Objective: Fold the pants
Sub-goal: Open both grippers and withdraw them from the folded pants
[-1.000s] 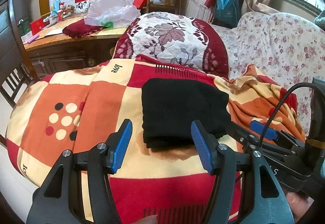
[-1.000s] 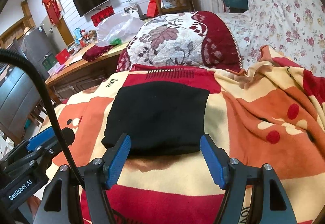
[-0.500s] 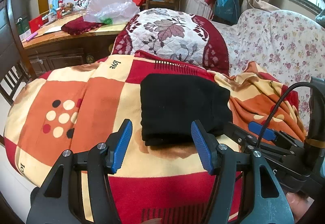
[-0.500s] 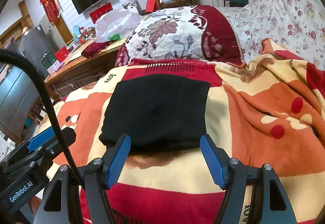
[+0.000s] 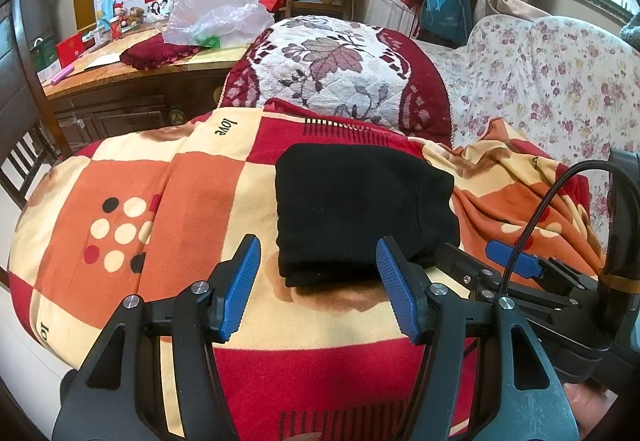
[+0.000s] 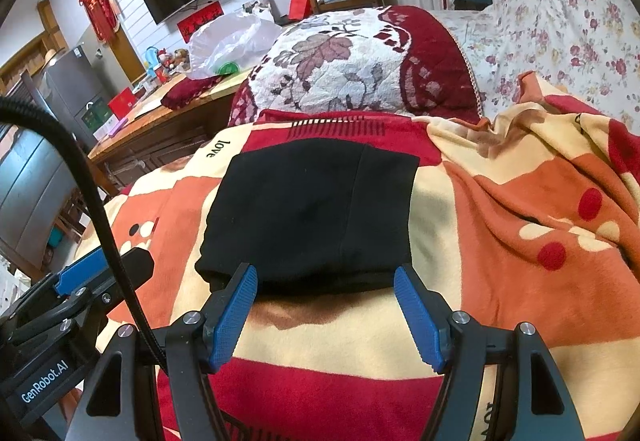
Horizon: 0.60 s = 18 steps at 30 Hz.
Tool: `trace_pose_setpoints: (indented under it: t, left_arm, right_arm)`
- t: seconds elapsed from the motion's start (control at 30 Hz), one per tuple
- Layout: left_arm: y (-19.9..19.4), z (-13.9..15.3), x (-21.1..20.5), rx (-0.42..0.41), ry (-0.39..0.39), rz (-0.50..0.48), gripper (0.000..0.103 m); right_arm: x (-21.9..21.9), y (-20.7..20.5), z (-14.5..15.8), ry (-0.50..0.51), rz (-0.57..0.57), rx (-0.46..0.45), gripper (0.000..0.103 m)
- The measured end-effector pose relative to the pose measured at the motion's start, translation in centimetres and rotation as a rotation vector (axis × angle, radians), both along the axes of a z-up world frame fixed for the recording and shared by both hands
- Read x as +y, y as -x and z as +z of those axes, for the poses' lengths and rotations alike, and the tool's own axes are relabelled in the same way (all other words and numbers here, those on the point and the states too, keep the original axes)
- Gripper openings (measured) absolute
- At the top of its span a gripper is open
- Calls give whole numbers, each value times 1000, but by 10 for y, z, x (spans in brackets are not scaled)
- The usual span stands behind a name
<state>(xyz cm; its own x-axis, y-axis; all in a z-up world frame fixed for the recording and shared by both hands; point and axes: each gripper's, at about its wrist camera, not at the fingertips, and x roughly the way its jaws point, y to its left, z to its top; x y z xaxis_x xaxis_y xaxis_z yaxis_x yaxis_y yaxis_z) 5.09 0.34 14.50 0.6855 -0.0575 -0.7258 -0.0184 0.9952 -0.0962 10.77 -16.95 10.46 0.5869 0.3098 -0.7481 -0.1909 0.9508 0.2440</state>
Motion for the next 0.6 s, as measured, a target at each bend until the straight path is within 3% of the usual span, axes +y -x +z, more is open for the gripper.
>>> trace_pose_setpoints:
  t: [0.23,0.47,0.6]
  left_arm:
    - [0,0,-1,-6,-6,3,61]
    - [5,3,2,-79,-16,14,61]
    - [4,2,4,-67,-21,17,61]
  right_arm:
    - [1,1,-4,0,0,9,69]
    - [1,1,-5,0,0,14,69]
    - [1,1,-5,0,1,14,69]
